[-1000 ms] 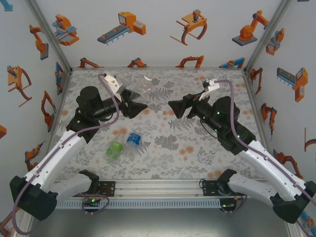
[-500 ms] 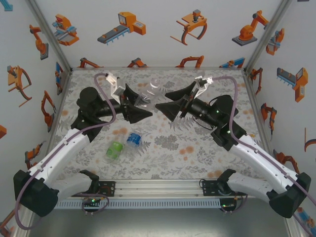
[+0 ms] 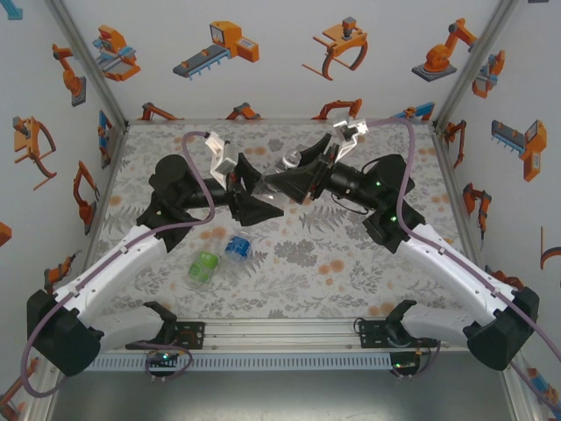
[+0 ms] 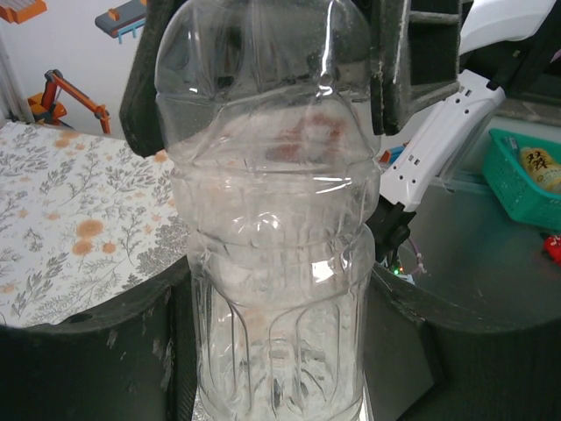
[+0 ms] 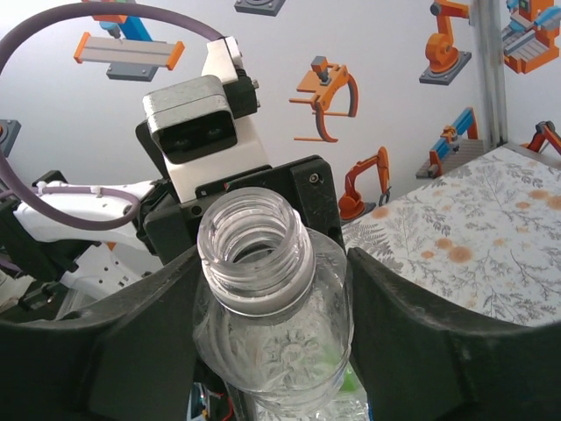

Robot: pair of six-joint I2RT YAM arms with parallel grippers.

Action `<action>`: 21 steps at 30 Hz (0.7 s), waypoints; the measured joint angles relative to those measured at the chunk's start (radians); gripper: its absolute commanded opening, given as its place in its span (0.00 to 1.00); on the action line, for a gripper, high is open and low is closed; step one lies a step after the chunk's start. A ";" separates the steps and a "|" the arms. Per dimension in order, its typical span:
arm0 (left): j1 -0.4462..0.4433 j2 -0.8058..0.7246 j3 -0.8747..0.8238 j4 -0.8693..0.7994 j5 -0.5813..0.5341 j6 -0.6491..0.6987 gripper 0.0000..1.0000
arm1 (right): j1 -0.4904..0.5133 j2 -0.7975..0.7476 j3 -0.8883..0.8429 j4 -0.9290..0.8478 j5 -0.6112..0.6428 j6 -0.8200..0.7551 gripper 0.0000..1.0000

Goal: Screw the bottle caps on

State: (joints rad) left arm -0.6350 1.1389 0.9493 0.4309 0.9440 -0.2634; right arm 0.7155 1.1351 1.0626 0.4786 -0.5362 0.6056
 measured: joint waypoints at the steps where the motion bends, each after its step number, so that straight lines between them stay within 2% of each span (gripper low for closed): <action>1: -0.002 0.002 0.002 0.000 -0.003 0.000 0.22 | 0.000 0.000 0.000 0.000 0.001 0.000 0.46; 2: -0.003 0.004 0.003 -0.001 -0.004 0.000 0.29 | -0.001 0.000 0.000 0.002 0.001 -0.001 0.42; 3: -0.006 0.008 0.006 -0.001 -0.005 -0.002 0.41 | -0.002 0.000 0.000 0.002 0.002 0.000 0.39; 4: -0.007 0.011 0.010 -0.002 -0.005 -0.003 0.47 | -0.003 0.000 0.000 0.002 0.002 -0.001 0.36; 9: -0.016 0.029 0.021 -0.009 -0.021 -0.007 0.68 | -0.005 0.000 0.000 0.000 0.002 -0.004 0.30; 14: -0.025 0.049 0.046 -0.018 -0.037 -0.011 0.70 | -0.005 -0.001 0.000 -0.003 -0.002 -0.008 0.30; 21: -0.048 0.072 0.073 -0.039 -0.038 -0.009 0.64 | -0.005 -0.002 0.000 -0.007 -0.003 -0.021 0.29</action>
State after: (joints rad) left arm -0.6834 1.2106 1.0222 0.3916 0.9062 -0.2726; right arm 0.7109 1.1332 1.0630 0.4717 -0.5388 0.5846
